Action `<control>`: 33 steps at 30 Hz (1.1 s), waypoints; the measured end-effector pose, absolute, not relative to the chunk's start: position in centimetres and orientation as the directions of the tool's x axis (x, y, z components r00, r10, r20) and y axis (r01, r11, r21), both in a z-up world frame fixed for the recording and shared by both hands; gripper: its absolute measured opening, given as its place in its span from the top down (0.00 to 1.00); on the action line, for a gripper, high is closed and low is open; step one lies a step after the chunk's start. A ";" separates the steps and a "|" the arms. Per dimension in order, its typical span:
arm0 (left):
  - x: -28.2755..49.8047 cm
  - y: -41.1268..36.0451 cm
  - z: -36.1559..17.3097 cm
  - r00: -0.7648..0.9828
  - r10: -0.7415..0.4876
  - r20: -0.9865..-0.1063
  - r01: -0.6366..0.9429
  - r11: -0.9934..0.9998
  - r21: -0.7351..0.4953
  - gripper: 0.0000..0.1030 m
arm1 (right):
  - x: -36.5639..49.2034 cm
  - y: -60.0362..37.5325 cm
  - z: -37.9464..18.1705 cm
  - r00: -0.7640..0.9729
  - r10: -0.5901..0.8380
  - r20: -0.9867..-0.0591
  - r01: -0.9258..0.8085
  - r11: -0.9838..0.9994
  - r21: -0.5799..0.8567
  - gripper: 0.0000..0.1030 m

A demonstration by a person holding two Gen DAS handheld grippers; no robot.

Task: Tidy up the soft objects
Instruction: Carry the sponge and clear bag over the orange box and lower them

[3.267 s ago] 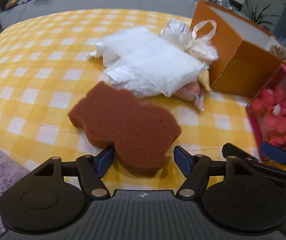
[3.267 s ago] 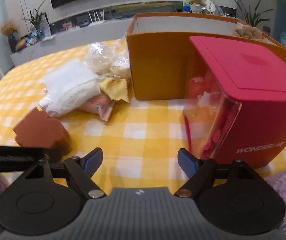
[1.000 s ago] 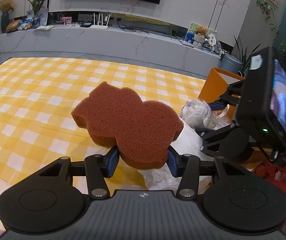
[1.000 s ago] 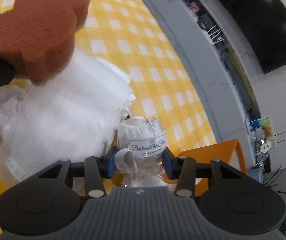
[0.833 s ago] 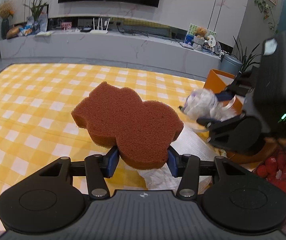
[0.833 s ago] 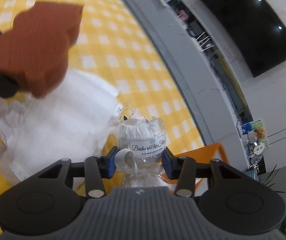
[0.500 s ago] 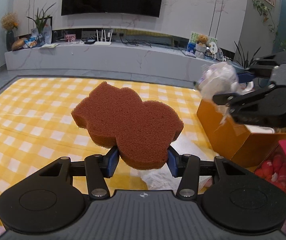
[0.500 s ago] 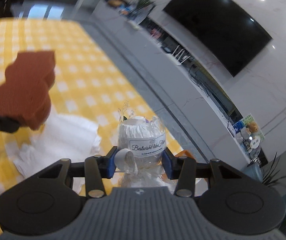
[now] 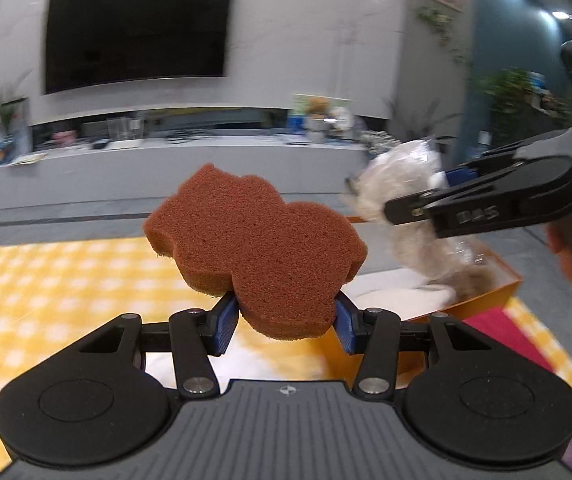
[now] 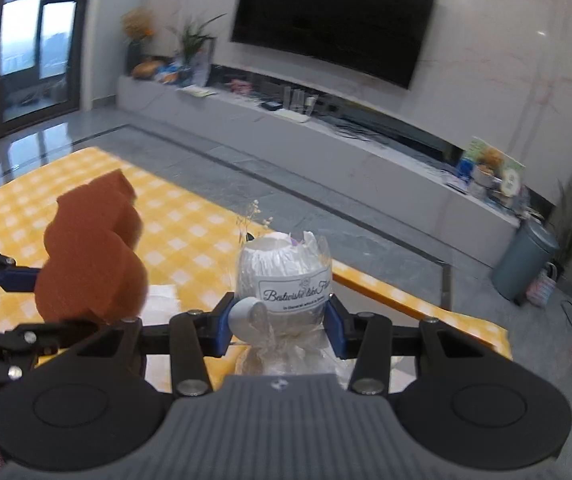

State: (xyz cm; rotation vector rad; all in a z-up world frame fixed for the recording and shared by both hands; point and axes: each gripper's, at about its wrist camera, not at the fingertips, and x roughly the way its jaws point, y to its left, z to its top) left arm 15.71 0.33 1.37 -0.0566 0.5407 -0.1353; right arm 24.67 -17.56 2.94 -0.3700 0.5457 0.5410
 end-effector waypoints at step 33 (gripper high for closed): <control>32.5 -11.6 -6.8 0.522 -0.252 -0.815 0.447 0.895 0.010 0.45 | 38.8 -27.4 -9.7 0.558 0.154 -0.816 -0.243 0.970 0.016 0.53</control>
